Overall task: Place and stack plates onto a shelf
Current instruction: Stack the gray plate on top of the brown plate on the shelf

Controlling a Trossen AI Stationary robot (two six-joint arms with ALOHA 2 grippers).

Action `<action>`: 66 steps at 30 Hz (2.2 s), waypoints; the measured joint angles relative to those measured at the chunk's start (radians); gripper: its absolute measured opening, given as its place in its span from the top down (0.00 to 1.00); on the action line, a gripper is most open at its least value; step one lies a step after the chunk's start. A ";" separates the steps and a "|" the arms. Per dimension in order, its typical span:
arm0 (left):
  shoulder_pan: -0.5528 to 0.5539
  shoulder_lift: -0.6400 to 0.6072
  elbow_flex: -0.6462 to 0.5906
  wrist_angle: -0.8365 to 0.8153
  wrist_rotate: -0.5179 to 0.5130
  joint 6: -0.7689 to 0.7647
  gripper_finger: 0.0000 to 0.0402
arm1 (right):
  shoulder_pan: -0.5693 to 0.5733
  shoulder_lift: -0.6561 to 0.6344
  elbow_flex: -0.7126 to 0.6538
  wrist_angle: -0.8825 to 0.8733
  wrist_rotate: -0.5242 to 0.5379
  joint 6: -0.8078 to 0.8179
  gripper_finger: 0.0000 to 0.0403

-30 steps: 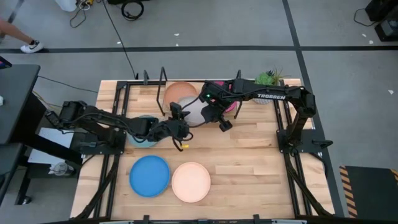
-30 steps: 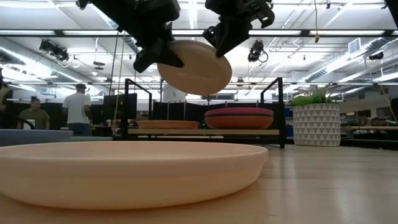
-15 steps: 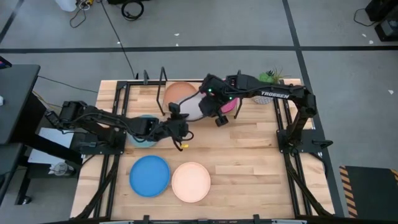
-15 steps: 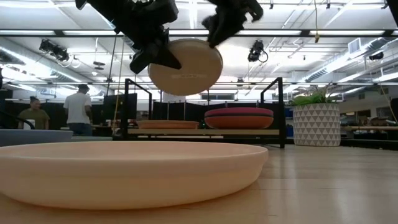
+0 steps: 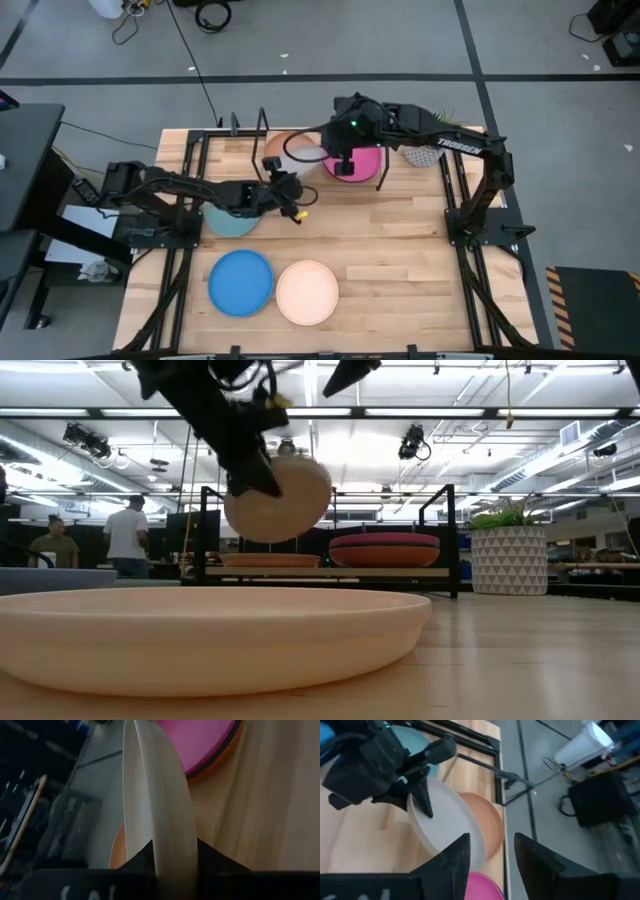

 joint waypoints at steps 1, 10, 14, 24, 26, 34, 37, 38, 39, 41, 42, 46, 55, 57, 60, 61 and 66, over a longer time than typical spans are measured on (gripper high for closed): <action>0.008 0.020 0.000 -0.003 -0.023 -0.007 0.85 | 0.000 -0.003 0.000 -0.007 0.015 0.001 0.61; 0.055 0.170 0.000 0.070 -0.190 0.094 0.85 | 0.000 -0.027 0.000 -0.030 0.061 0.007 0.61; 0.080 0.196 -0.001 0.110 -0.189 0.130 0.80 | 0.002 -0.029 0.000 -0.034 0.034 0.014 0.61; 0.083 0.145 0.022 0.093 0.007 0.044 0.51 | 0.002 -0.029 -0.001 -0.090 0.004 0.035 0.61; 0.087 0.125 0.028 0.061 0.099 -0.007 0.50 | 0.002 -0.029 -0.001 -0.100 0.001 0.048 0.61; 0.113 0.109 0.030 0.037 0.183 -0.076 0.54 | 0.014 -0.029 -0.001 -0.130 -0.001 0.059 0.61; 0.108 0.109 0.030 0.060 0.217 -0.080 0.55 | 0.015 -0.029 -0.001 -0.129 -0.001 0.056 0.61; 0.103 0.109 0.030 0.062 0.219 -0.087 0.55 | 0.015 -0.029 -0.001 -0.130 -0.001 0.056 0.61; 0.095 0.109 0.030 0.061 0.224 -0.100 0.55 | 0.014 -0.029 -0.001 -0.133 -0.001 0.056 0.61; 0.069 0.109 0.030 0.059 0.243 -0.102 0.55 | 0.012 -0.029 -0.001 -0.151 -0.001 0.056 0.61; 0.056 0.105 0.030 0.053 0.239 -0.095 0.55 | 0.012 -0.029 -0.001 -0.157 -0.001 0.056 0.61; 0.036 0.103 0.030 0.068 0.155 -0.088 0.55 | 0.011 -0.029 -0.001 -0.152 -0.001 0.055 0.61; 0.156 0.269 0.028 0.370 0.133 -0.164 0.55 | 0.013 -0.029 -0.001 -0.145 -0.051 0.059 0.61; 0.177 0.300 0.028 0.429 0.131 -0.140 0.55 | 0.013 -0.029 -0.001 -0.145 -0.052 0.058 0.61; 0.197 0.332 0.028 0.472 0.106 -0.124 0.55 | 0.013 -0.029 -0.001 -0.148 -0.052 0.058 0.61; 0.203 0.337 0.028 0.474 0.105 -0.123 0.55 | 0.012 -0.029 -0.001 -0.148 -0.052 0.058 0.61; 0.206 0.340 0.028 0.435 0.157 -0.124 0.55 | 0.013 -0.029 -0.002 -0.149 -0.053 0.058 0.61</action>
